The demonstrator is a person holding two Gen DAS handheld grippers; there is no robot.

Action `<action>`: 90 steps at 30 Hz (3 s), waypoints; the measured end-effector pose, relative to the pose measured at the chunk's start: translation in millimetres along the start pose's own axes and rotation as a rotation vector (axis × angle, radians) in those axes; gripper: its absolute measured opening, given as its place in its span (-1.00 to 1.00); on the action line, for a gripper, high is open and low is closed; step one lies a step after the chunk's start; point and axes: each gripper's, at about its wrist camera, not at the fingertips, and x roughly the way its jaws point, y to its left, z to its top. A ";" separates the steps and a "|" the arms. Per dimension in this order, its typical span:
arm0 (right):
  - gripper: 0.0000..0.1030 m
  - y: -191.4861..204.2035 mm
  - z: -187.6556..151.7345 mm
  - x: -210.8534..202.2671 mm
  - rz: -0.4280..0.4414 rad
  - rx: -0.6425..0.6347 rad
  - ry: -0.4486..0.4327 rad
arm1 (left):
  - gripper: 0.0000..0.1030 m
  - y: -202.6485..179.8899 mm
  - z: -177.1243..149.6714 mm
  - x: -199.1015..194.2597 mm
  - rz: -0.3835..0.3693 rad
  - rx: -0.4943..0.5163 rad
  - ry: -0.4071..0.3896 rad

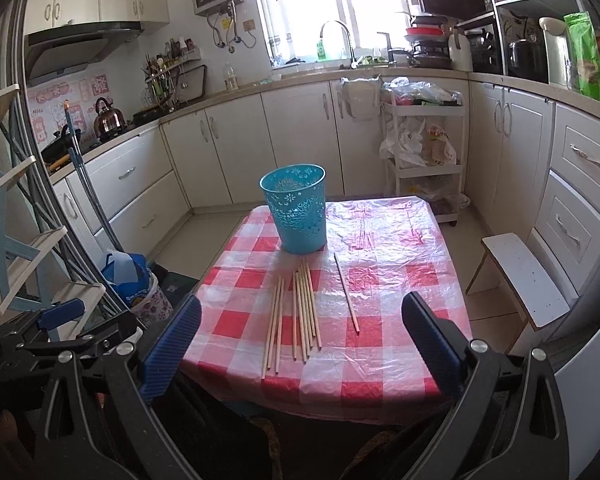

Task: Organize utensils
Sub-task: 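Move both grippers toward the wooden chopsticks on the checkered table, then close the right gripper on one wooden chopstick while the left gripper grasps another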

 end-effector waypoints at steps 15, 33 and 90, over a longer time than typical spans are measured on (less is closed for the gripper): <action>0.87 -21.8 10.5 116.7 -0.005 -0.034 0.122 | 0.85 -1.8 18.4 100.2 -0.008 -0.061 0.077; -0.35 -59.7 2.9 301.7 0.037 -0.088 0.425 | 0.85 -14.4 14.8 209.8 -0.016 -0.112 0.229; -0.88 -82.2 -3.0 323.2 -0.029 -0.128 0.446 | -0.91 -66.3 22.0 303.7 -0.277 0.142 0.377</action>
